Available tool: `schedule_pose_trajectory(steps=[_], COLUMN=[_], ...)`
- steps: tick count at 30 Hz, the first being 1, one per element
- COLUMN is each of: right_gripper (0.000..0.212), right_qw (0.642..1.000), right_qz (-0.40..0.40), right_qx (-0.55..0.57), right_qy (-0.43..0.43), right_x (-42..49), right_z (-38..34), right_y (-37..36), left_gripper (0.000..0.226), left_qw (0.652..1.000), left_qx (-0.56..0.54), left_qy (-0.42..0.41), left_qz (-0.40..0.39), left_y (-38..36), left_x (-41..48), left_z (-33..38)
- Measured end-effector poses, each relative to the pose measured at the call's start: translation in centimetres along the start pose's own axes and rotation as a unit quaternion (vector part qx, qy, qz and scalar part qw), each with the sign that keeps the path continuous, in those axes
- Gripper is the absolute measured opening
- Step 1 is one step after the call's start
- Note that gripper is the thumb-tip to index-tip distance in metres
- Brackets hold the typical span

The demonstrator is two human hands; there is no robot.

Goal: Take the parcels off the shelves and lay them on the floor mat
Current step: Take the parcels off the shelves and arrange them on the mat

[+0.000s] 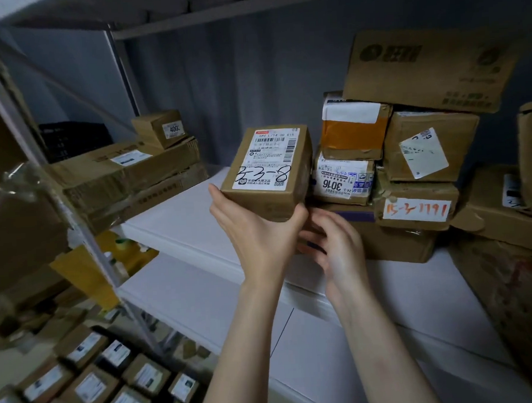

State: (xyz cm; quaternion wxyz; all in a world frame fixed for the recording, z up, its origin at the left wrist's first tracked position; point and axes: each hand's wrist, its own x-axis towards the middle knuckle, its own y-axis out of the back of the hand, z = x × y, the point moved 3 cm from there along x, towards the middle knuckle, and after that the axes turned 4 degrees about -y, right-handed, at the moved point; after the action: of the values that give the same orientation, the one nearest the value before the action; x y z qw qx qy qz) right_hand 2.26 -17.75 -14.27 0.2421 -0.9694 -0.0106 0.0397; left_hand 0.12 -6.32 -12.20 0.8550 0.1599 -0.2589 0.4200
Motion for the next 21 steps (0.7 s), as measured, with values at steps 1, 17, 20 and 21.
schedule_pose_trajectory(steps=[1, 17, 20, 21], right_gripper=[0.011, 0.049, 0.062, 0.063], right_qw=[1.0, 0.952, 0.932, 0.926], right_qz=[-0.008, -0.265, -0.319, -0.336], right_qx=[0.005, -0.003, -0.037, -0.052], right_qy=[-0.006, -0.156, -0.168, -0.165], right_x=[0.0, -3.9, -5.2, -5.7], right_z=[0.3, 6.7, 8.2, 8.7], right_y=[-0.3, -8.0, -8.7, -8.9], left_gripper=[0.138, 0.136, 0.137, 0.137], left_qw=[1.0, 0.982, 0.978, 0.975], left_qx=[-0.01, 0.061, 0.086, 0.098], left_qy=[-0.002, -0.044, -0.026, -0.018], left_qz=[0.007, 0.175, 0.19, 0.197], left_y=[0.4, 11.9, 13.5, 14.1], left_x=[0.0, -1.8, -3.5, -4.1], left_z=[-0.2, -2.9, -4.0, -4.3])
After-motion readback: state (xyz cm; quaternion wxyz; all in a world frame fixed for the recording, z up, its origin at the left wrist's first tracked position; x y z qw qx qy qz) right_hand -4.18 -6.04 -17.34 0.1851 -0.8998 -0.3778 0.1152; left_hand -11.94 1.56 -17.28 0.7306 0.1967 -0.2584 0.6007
